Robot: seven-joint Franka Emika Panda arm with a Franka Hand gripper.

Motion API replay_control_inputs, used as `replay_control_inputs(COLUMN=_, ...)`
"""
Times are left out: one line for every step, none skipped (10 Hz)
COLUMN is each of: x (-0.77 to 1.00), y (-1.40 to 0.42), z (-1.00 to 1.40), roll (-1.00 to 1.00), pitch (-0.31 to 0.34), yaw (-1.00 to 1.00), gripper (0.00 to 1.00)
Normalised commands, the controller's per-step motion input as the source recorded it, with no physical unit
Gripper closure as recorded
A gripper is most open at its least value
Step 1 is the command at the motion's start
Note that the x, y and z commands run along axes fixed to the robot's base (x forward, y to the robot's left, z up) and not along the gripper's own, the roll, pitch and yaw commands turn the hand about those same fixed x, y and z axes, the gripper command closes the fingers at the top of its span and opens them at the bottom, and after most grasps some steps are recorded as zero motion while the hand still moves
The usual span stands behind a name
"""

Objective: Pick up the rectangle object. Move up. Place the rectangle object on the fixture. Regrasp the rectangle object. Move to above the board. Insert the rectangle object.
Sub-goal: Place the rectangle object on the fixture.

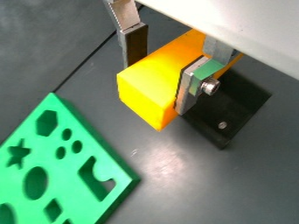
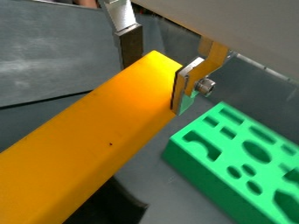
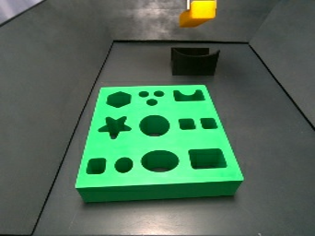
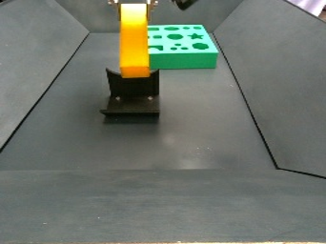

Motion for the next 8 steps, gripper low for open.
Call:
replay_control_inputs(x=0.08, y=0.04, z=-0.02, roll=-1.00, pitch=0.150, yaw=-0.12, gripper=1.00)
replay_control_inputs(x=0.09, y=0.04, z=-0.02, roll=-1.00, pitch=0.157, yaw=-0.14, gripper=1.00)
replay_control_inputs(x=0.09, y=0.04, z=-0.01, roll=-1.00, pitch=0.160, yaw=-0.17, gripper=1.00)
replay_control_inputs(x=0.08, y=0.04, z=-0.02, roll=-1.00, pitch=0.160, yaw=-0.20, gripper=1.00)
replay_control_inputs(x=0.08, y=0.05, z=-0.02, roll=-0.96, pitch=0.150, yaw=-0.22, gripper=1.00)
replay_control_inputs(x=0.09, y=0.05, z=-0.02, roll=-0.66, pitch=0.089, yaw=-0.22, gripper=1.00)
replay_control_inputs(x=0.09, y=0.05, z=-0.02, roll=-0.48, pitch=0.057, yaw=-0.21, gripper=1.00)
replay_control_inputs(x=0.08, y=0.04, z=-0.01, roll=-0.32, pitch=0.029, yaw=-0.20, gripper=1.00)
